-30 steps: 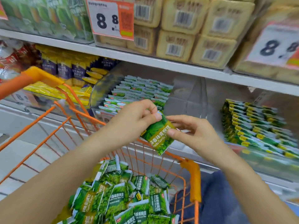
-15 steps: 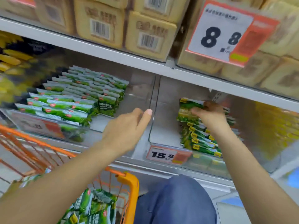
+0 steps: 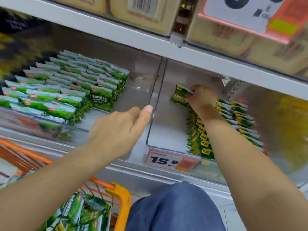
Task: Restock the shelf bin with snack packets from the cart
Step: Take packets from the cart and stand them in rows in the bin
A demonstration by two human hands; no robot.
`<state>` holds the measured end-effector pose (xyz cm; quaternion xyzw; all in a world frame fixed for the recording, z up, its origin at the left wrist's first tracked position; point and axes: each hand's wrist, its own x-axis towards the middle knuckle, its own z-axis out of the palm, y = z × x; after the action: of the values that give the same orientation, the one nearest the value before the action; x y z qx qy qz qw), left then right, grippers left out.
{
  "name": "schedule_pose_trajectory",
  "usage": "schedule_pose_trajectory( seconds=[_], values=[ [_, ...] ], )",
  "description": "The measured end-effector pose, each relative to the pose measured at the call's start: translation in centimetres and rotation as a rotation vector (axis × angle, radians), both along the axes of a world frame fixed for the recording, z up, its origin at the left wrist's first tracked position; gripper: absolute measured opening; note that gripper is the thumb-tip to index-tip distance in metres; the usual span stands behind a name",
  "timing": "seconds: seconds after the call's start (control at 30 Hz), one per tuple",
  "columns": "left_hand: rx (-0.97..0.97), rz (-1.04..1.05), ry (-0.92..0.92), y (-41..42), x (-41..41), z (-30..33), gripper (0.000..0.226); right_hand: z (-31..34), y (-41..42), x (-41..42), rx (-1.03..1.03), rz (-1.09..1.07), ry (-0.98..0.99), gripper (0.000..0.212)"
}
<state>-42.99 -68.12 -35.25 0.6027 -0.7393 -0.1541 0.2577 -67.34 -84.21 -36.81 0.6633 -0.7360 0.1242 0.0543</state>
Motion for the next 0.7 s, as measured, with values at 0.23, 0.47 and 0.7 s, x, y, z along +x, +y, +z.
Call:
schedule_pose_trajectory(
  seconds=[0.23,0.47,0.7],
  values=[
    [0.050,0.016,-0.054,0.1,-0.3,0.7,0.069,0.4,0.5,0.1,-0.115,-0.058,-0.072,0.024],
    [0.211,-0.034,0.074,-0.2,0.4,1.3,0.058,5.5,6.9,4.5,-0.141,0.058,-0.008,0.023],
    [-0.041,-0.205,0.262,6.5,8.4,3.3,0.012,5.2,23.4,10.7,-0.441,0.503,-0.379,0.020]
  ],
)
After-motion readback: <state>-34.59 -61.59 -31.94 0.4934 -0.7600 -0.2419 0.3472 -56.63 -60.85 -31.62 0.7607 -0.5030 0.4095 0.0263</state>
